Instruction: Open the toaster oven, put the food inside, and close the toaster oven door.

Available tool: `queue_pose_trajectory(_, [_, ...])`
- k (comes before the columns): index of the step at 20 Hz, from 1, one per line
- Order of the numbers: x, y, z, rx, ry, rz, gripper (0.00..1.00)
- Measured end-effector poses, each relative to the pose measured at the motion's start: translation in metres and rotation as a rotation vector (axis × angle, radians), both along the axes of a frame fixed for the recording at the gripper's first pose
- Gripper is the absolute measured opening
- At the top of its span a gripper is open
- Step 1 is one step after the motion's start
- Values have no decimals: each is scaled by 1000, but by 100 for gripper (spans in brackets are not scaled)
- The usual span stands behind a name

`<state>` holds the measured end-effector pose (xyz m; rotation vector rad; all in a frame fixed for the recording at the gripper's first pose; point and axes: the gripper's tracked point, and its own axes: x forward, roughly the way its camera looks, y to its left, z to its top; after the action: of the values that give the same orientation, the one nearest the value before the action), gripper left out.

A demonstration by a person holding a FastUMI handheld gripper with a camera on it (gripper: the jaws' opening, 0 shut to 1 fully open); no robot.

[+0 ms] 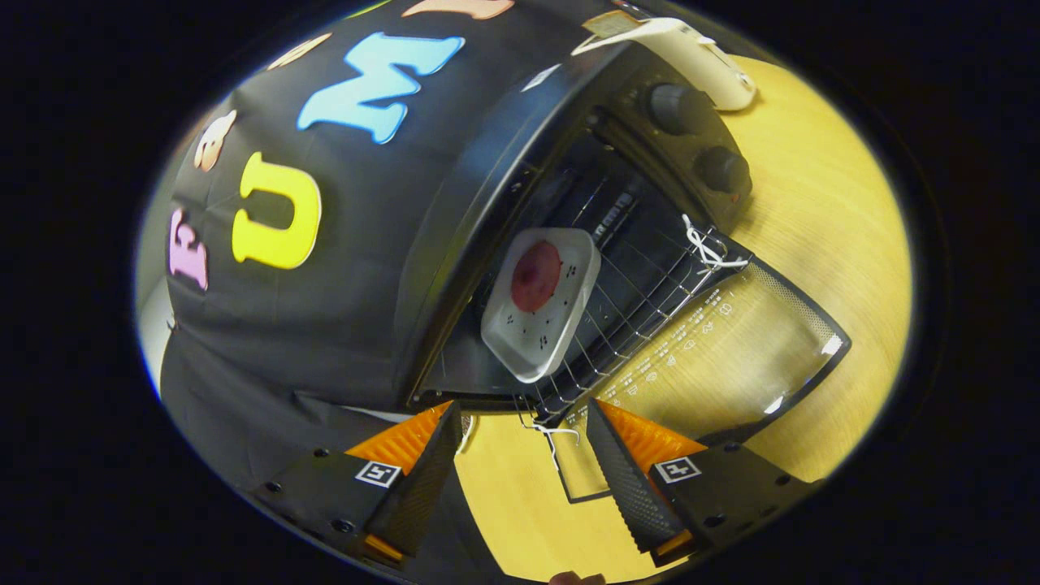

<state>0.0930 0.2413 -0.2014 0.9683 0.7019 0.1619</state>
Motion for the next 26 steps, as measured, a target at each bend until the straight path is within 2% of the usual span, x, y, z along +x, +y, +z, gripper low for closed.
queue_pose_trajectory(6, [-32, 0, -4, -364, -137, 164, 97])
queue_pose_trajectory(14, [-73, -10, -44, -713, -105, 284, 98])
queue_pose_trajectory(18, [-88, -18, -67, -821, -39, 347, 98])
queue_pose_trajectory(21, [-90, -22, -74, -844, -2, 336, 98])
queue_pose_trajectory(26, [-105, -25, -97, -846, 117, 364, 98])
